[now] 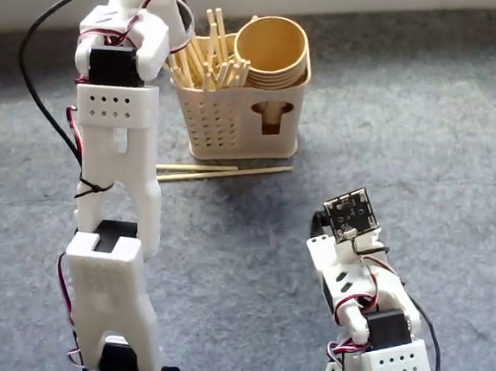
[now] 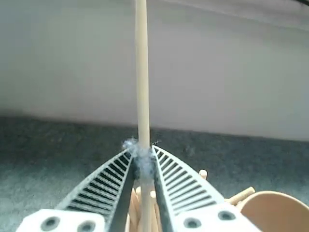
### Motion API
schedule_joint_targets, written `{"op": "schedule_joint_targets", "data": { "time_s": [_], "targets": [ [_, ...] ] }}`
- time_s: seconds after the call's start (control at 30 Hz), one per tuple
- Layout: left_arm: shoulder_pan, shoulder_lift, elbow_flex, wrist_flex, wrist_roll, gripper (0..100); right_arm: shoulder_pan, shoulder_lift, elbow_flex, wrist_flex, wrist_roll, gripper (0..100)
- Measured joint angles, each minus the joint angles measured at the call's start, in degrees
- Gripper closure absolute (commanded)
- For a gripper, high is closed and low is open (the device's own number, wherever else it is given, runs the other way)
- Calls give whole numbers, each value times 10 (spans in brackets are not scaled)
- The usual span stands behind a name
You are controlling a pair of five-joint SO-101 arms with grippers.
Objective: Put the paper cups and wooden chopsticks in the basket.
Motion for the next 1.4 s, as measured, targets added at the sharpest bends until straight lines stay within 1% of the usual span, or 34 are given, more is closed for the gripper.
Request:
{"op": "schedule_joint_targets", "data": {
  "time_s": [0.43, 0.73, 0.93, 1.0, 1.1, 1.2, 1.27, 1.4],
  "targets": [
    [4, -1, 0, 128, 1, 995, 0, 0, 3, 0, 0, 992],
    [4, -4, -7, 182, 1, 993, 0, 0, 3, 0, 0, 992],
    [4, -4, -8, 185, 1, 991, 0, 0, 3, 0, 0, 992],
    [4, -4, -8, 185, 1, 961, 0, 0, 3, 0, 0, 992],
    [4, -4, -8, 190, 1, 854, 0, 0, 3, 0, 0, 992],
    [4, 1, 1, 222, -1, 769, 0, 0, 3, 0, 0, 992],
    [2, 2, 3, 244, -1, 764, 0, 0, 3, 0, 0, 992],
    [2, 0, 1, 272, -1, 793, 0, 0, 3, 0, 0, 992]
  ]
}}
